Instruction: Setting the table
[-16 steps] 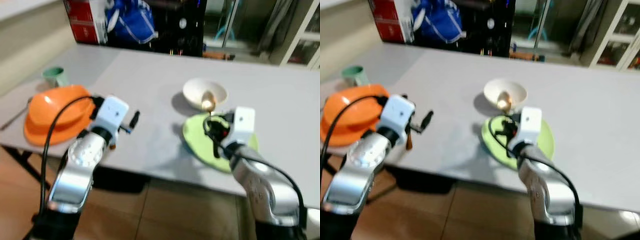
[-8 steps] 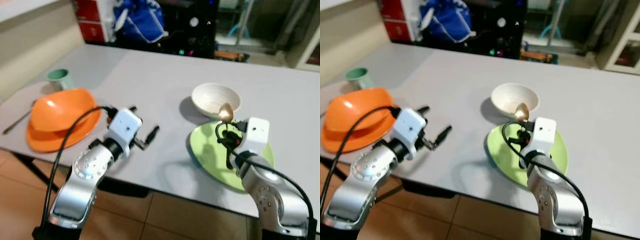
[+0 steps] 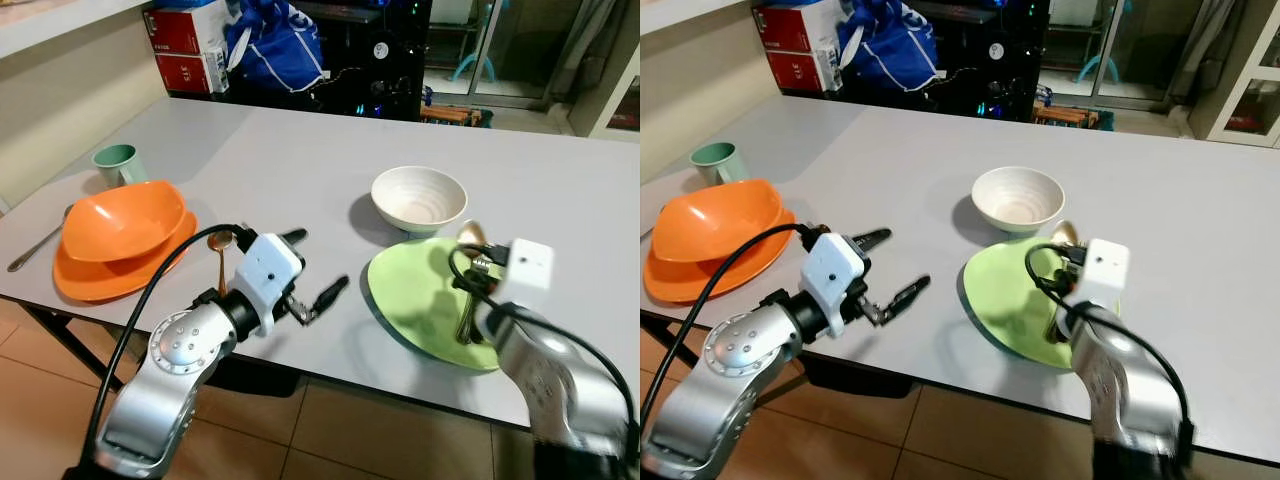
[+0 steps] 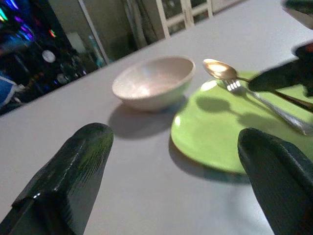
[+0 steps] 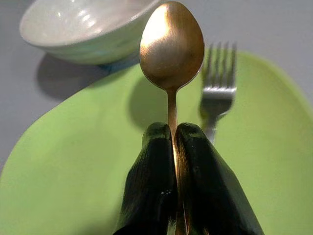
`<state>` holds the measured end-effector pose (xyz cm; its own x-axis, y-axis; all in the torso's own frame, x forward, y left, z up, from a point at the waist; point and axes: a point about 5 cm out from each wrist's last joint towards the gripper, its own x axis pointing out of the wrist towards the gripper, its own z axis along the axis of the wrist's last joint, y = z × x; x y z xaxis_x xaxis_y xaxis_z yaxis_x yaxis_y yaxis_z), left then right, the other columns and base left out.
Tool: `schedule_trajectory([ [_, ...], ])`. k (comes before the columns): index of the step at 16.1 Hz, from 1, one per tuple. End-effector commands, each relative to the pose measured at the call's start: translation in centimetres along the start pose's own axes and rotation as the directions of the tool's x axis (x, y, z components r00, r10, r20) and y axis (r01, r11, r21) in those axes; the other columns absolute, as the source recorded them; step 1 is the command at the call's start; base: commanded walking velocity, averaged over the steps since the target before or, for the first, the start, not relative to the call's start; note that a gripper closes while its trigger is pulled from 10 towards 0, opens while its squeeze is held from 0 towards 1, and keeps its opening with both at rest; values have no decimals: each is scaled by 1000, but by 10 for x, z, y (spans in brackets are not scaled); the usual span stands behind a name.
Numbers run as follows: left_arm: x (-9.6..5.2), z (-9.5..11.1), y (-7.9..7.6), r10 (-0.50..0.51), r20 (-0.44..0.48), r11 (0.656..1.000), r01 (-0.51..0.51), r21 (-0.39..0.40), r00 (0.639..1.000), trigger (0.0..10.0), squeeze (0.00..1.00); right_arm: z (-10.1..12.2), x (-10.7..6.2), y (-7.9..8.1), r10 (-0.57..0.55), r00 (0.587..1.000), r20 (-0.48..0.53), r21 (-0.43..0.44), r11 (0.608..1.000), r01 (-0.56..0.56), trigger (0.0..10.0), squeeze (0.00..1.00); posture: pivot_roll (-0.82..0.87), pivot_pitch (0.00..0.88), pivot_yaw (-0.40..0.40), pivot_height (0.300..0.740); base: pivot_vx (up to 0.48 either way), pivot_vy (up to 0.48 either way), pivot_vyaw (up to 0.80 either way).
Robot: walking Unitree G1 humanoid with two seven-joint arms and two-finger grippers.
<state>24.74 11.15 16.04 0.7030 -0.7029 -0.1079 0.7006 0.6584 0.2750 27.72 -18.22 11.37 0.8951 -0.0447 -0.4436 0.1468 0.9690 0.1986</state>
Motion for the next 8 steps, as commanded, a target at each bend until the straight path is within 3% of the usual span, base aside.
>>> schedule_trajectory([
  [1, -5, -6, -4, -39, -46, 999, 39, 13, 998, 10000, 0, -1, 6, 5, 31, 999, -34, 38, 999, -29, 10000, 0, -67, 0, 29, 740, 0, 0, 0],
  [8, -7, -7, -7, -71, -74, 997, 72, -1, 995, 10000, 0, -5, 14, 3, -7, 993, -114, 70, 997, 15, 10000, 0, -55, 0, 15, 740, 0, 0, 0],
])
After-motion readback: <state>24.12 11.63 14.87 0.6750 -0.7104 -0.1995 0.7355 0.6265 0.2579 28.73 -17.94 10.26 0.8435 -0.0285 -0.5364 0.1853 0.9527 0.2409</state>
